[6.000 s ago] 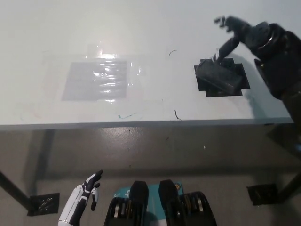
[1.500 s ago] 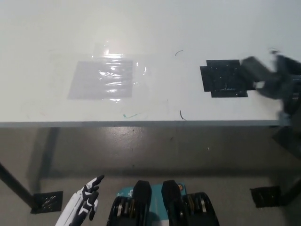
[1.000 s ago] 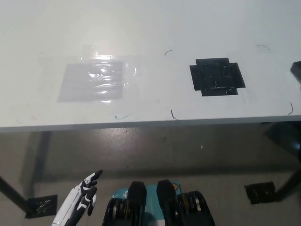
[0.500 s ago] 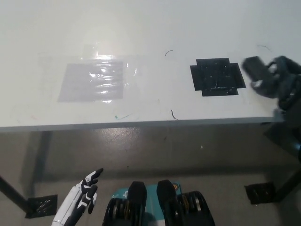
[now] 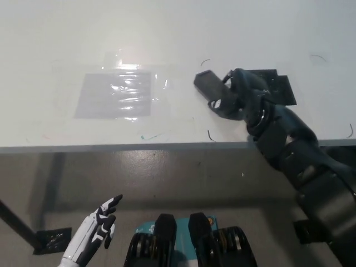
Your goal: A whiteboard eraser is kept on the black marked spot on the table infront of the robot and the robot uses its right hand to swipe it back and forth on the table twice to clean it
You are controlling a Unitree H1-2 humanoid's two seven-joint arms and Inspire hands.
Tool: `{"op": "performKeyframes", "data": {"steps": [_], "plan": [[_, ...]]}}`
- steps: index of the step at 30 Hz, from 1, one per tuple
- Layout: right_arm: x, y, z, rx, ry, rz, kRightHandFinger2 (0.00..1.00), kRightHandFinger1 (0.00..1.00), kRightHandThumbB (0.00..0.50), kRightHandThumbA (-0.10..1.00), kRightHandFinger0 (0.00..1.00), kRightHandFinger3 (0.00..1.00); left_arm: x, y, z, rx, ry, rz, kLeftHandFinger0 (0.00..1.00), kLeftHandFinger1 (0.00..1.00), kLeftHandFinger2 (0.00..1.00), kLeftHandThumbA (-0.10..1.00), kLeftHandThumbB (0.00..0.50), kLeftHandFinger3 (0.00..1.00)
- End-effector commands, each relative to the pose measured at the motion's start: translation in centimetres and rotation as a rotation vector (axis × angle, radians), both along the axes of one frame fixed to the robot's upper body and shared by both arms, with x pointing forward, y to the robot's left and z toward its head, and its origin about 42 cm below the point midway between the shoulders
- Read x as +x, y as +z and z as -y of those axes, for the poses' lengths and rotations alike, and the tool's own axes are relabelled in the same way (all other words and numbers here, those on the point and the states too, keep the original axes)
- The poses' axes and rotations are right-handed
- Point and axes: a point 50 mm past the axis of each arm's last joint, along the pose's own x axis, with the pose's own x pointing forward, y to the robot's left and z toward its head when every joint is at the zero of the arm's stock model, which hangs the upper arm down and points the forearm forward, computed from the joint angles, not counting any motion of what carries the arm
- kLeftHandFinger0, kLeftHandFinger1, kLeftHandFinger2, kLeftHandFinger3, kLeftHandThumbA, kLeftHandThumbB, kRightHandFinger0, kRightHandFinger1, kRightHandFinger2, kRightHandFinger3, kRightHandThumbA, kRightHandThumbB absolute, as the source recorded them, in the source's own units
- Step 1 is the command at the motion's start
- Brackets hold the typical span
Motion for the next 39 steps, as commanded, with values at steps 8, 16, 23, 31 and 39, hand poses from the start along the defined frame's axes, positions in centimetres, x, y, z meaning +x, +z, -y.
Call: {"op": "performKeyframes", "data": {"steps": [8,16,23,31,39], "plan": [[1.3,2.1,4.0,-0.057,-0.041,0.051,0.71,0.44,0.173,-0.10,0.02,0.74,0.5,1.5,-0.8,0.013,-0.013,0.045,1.00,1.00,1.00,1.00,0.500,1.00],[1.5,2.2,7.8,-0.091,-0.140,0.023,0.30,0.18,0.171,-0.10,0.02,1.00,0.6,1.6,-1.0,0.014,-0.005,0.048,1.00,1.00,1.00,1.00,0.500,1.00],[1.6,2.5,9.4,-0.139,-0.168,0.021,0.32,0.19,0.180,-0.10,0.05,0.71,0.5,1.4,-1.1,0.004,-0.002,0.039,1.00,1.00,1.00,1.00,0.500,1.00],[1.8,3.0,8.7,-0.130,-0.139,0.038,0.23,0.09,0.182,-0.10,0.00,0.50,0.7,1.5,-0.9,0.013,-0.007,0.046,1.00,1.00,1.00,1.00,0.500,1.00],[2.5,5.3,6.6,-0.040,-0.078,0.006,1.00,1.00,0.500,0.77,1.00,1.00,0.7,1.6,-0.8,0.006,-0.010,0.039,1.00,1.00,1.00,1.00,0.500,1.00]]}}
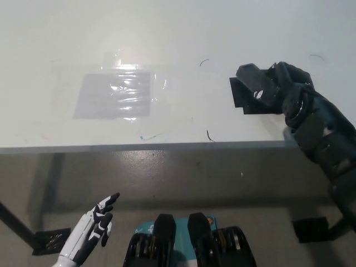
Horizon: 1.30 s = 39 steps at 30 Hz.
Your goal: A whiteboard eraser is kept on the black marked spot on the table infront of the robot and the robot uses its right hand to swipe it back and forth on the table twice to clean it
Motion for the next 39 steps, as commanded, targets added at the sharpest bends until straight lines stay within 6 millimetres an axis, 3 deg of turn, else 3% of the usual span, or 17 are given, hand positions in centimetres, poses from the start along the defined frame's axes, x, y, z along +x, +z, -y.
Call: {"op": "performKeyframes", "data": {"steps": [1,3,5,7,12,13,15,17,20,24,26,31,33,35,36,37,39], "plan": [[1.8,5.8,-2.1,0.112,0.078,0.046,1.00,1.00,0.500,0.83,1.00,1.00,0.6,1.3,-0.4,-0.001,-0.014,0.044,1.00,1.00,1.00,1.00,0.500,1.00],[2.3,7.7,-2.4,0.177,0.104,0.080,1.00,1.00,0.500,0.83,1.00,1.00,0.7,1.4,-0.5,0.000,-0.013,0.051,1.00,1.00,1.00,1.00,0.500,1.00],[2.9,11.3,-2.2,0.261,0.146,0.167,1.00,1.00,0.500,0.89,1.00,1.00,0.7,1.5,-0.5,0.001,-0.014,0.047,1.00,1.00,1.00,1.00,0.500,1.00],[3.2,14.8,-1.8,0.364,0.171,0.232,1.00,1.00,0.491,0.86,1.00,1.00,0.7,1.3,-0.6,0.004,-0.012,0.042,1.00,1.00,1.00,1.00,0.500,1.00],[2.9,21.6,-0.3,0.423,0.217,0.377,1.00,1.00,0.500,0.95,1.00,1.00,0.7,1.3,-0.8,0.013,-0.009,0.040,1.00,1.00,1.00,1.00,0.500,1.00],[1.8,24.3,0.7,0.437,0.271,0.451,1.00,1.00,0.500,0.94,1.00,1.00,0.7,1.2,-0.8,0.010,-0.011,0.039,1.00,1.00,1.00,1.00,0.500,1.00],[1.0,25.6,1.1,0.446,0.300,0.491,1.00,1.00,0.500,0.96,1.00,1.00,0.7,1.3,-0.9,0.011,-0.010,0.036,1.00,1.00,1.00,1.00,0.500,1.00],[-0.9,28.3,2.0,0.469,0.329,0.555,1.00,1.00,0.500,0.88,1.00,1.00,0.6,1.0,-0.8,0.015,-0.011,0.030,1.00,1.00,1.00,1.00,0.500,1.00],[-3.1,30.7,3.3,0.490,0.360,0.635,1.00,1.00,0.500,0.88,1.00,1.00,0.6,1.0,-0.8,0.016,-0.016,0.029,1.00,1.00,1.00,1.00,0.500,1.00],[-12.2,34.1,5.8,0.543,0.435,0.931,1.00,1.00,0.500,1.00,1.00,1.00,0.6,0.7,-0.7,-0.001,-0.015,0.016,1.00,1.00,1.00,1.00,0.500,1.00],[-17.6,34.1,6.5,0.599,0.525,1.114,1.00,1.00,0.424,0.98,1.00,1.00,0.8,0.8,-0.8,-0.001,-0.009,0.016,1.00,1.00,1.00,1.00,0.500,1.00],[-27.5,29.4,5.8,0.654,0.626,1.432,1.00,1.00,0.401,1.00,1.00,1.00,1.3,0.7,-1.0,-0.009,-0.014,0.028,1.00,1.00,1.00,1.00,0.500,1.00],[-32.0,24.7,5.0,0.564,0.697,1.507,1.00,1.00,0.315,1.00,1.00,1.00,1.2,0.5,-0.8,-0.022,-0.020,0.028,1.00,1.00,1.00,1.00,0.500,1.00],[-34.6,20.9,4.1,0.638,0.751,1.463,1.00,1.00,0.283,1.00,1.00,1.00,1.0,0.2,-0.4,-0.033,-0.028,0.032,1.00,1.00,1.00,1.00,0.500,1.00],[-36.5,18.0,3.5,0.639,0.756,1.438,1.00,1.00,0.322,1.00,1.00,1.00,0.9,0.0,-0.1,-0.040,-0.036,0.040,1.00,1.00,1.00,1.00,0.500,1.00],[-37.7,16.2,3.1,0.633,0.738,1.421,1.00,1.00,0.271,1.00,1.00,1.00,0.9,-0.1,0.0,-0.046,-0.041,0.047,1.00,1.00,1.00,1.00,0.500,1.00],[-40.1,11.9,2.8,0.692,0.685,1.301,1.00,1.00,0.318,1.00,1.00,1.00,0.6,-0.4,0.4,-0.058,-0.041,0.057,1.00,1.00,1.00,1.00,0.500,1.00]]}}
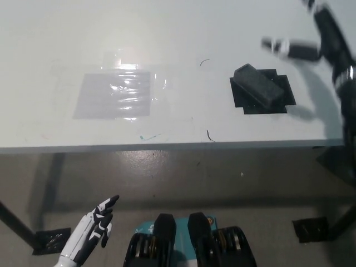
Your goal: A whiteboard eraser is kept on the black marked spot on the table infront of the robot and the robot uses its right hand to swipe it back and forth on the table twice to clean it
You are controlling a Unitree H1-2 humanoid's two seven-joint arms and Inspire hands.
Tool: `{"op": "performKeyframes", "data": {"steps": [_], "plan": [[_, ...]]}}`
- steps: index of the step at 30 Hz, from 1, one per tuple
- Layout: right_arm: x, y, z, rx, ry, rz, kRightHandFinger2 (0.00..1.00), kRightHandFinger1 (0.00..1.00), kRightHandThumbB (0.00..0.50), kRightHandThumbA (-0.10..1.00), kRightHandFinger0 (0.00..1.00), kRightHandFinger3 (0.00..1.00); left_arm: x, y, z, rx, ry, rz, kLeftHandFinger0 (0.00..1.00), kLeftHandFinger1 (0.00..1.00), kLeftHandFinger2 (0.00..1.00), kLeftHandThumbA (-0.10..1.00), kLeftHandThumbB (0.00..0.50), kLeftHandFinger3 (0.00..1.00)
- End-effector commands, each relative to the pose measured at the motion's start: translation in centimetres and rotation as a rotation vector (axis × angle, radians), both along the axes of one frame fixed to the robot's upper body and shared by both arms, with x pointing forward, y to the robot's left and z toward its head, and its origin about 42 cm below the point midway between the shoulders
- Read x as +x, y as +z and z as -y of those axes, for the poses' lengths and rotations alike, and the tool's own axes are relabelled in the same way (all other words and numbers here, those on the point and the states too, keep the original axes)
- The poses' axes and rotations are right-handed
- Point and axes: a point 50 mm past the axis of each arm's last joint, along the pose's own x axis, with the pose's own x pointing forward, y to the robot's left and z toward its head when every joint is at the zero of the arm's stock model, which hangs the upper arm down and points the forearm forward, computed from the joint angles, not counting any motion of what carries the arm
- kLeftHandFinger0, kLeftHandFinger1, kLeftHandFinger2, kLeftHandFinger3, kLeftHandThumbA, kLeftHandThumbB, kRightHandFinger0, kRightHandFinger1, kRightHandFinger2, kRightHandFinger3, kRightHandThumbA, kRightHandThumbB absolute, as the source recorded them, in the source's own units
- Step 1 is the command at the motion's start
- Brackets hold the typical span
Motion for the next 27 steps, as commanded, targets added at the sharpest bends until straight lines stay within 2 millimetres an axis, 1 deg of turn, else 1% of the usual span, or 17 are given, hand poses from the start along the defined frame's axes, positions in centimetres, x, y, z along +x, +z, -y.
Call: {"op": "performKeyframes", "data": {"steps": [1,2,3,4,5,6,10,13,15,16,17,19,20,22,24,26,27], "plan": [[-32.0,2.4,-1.1,0.255,0.258,0.858,1.00,1.00,0.313,1.00,1.00,1.00,0.4,0.3,0.6,-0.066,-0.051,0.092,1.00,1.00,1.00,1.00,0.500,1.00],[-32.3,0.7,-1.1,0.269,0.267,0.796,1.00,1.00,0.273,1.00,1.00,1.00,0.3,0.2,0.7,-0.070,-0.049,0.090,1.00,1.00,1.00,1.00,0.500,1.00],[-32.7,-2.3,-0.9,0.293,0.286,0.672,1.00,1.00,0.241,1.00,1.00,1.00,0.2,0.0,0.7,-0.080,-0.047,0.085,1.00,1.00,1.00,1.00,0.500,1.00],[-32.8,-2.8,-0.8,0.300,0.291,0.649,1.00,1.00,0.233,1.00,1.00,1.00,0.2,-0.1,0.7,-0.084,-0.046,0.083,1.00,1.00,1.00,1.00,0.500,1.00],[-32.5,-4.5,-0.8,0.336,0.267,0.575,1.00,1.00,0.257,1.00,1.00,1.00,0.0,-0.2,0.6,-0.083,-0.042,0.081,1.00,1.00,1.00,1.00,0.500,1.00],[-32.4,-5.9,-0.8,0.341,0.223,0.526,1.00,1.00,0.247,1.00,1.00,1.00,-0.1,-0.2,0.6,-0.080,-0.043,0.080,1.00,1.00,1.00,1.00,0.500,1.00],[-32.2,-8.4,-1.0,0.352,0.143,0.440,1.00,1.00,0.259,1.00,1.00,1.00,-0.3,-0.5,0.7,-0.080,-0.055,0.070,1.00,1.00,1.00,1.00,0.500,1.00],[-32.7,-9.9,-1.8,0.364,0.103,0.389,1.00,1.00,0.280,1.00,1.00,1.00,-0.3,-0.6,0.7,-0.077,-0.057,0.066,1.00,1.00,1.00,1.00,0.500,1.00],[-32.5,-11.1,-2.3,0.393,0.087,0.344,1.00,1.00,0.308,1.00,1.00,1.00,-0.2,-0.5,0.7,-0.064,-0.057,0.076,1.00,1.00,1.00,1.00,0.500,1.00],[-32.1,-12.1,-2.4,0.405,0.082,0.307,1.00,1.00,0.327,1.00,1.00,1.00,-0.2,-0.6,0.6,-0.063,-0.055,0.072,1.00,1.00,1.00,1.00,0.500,1.00],[-31.7,-12.9,-2.4,0.398,0.073,0.284,1.00,1.00,0.319,1.00,1.00,1.00,-0.2,-0.6,0.6,-0.069,-0.056,0.068,1.00,1.00,1.00,1.00,0.500,1.00],[-30.5,-15.4,-2.3,0.361,0.028,0.226,1.00,1.00,0.281,1.00,1.00,1.00,-0.2,-0.7,0.6,-0.074,-0.056,0.070,1.00,1.00,1.00,1.00,0.500,1.00],[-29.9,-17.7,-1.8,0.358,-0.002,0.149,1.00,1.00,0.308,1.00,1.00,1.00,-0.4,-0.8,0.7,-0.070,-0.055,0.068,1.00,1.00,1.00,1.00,0.500,1.00],[-29.5,-19.3,-1.8,0.352,-0.014,0.095,1.00,1.00,0.306,1.00,1.00,1.00,-0.7,-0.9,0.5,-0.066,-0.049,0.065,1.00,1.00,1.00,1.00,0.500,1.00],[-29.4,-21.6,-1.4,0.350,-0.027,0.005,1.00,1.00,0.317,1.00,1.00,1.00,-0.8,-0.9,0.4,-0.070,-0.048,0.059,1.00,1.00,1.00,1.00,0.500,1.00],[-29.1,-22.7,-1.1,0.381,-0.026,-0.044,1.00,1.00,0.339,1.00,1.00,1.00,-0.5,-0.9,0.5,-0.069,-0.048,0.060,1.00,1.00,1.00,1.00,0.500,1.00],[-29.1,-22.7,-1.1,0.381,-0.026,-0.044,1.00,1.00,0.339,1.00,1.00,1.00,-0.5,-0.9,0.5,-0.069,-0.048,0.060,1.00,1.00,1.00,1.00,0.500,1.00]]}}
